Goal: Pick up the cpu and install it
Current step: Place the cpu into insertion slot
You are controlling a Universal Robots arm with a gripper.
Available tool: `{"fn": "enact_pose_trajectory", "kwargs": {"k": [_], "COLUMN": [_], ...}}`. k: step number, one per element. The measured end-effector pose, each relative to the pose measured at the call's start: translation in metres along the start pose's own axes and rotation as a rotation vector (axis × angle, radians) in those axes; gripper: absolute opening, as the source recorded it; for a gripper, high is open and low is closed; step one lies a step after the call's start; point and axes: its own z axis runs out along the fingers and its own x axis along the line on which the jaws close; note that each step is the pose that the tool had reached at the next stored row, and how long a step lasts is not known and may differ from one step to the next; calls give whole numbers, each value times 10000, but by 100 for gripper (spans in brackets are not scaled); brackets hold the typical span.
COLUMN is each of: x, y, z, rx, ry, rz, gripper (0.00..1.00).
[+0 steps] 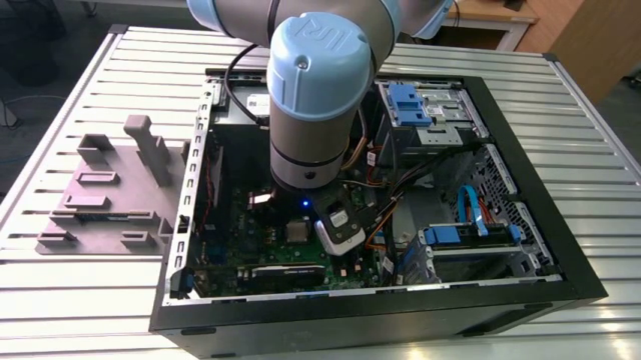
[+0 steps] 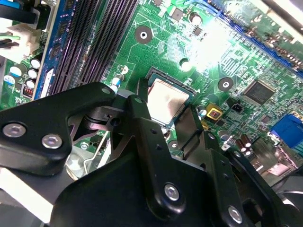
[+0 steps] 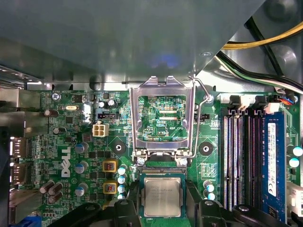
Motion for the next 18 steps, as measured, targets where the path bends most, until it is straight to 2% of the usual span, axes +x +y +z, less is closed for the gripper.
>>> {"fn": "enact_pose_trajectory", "kwargs": {"k": [14, 16, 17, 18], "x": [0, -2, -2, -1], "y": [0, 3, 3, 2], "z": [4, 9, 13, 11], "rx": [-3, -18, -21, -16], "ry": [-9, -21, -22, -16], "rz": [0, -1, -1, -1], "gripper": [47, 48, 54, 54]}}
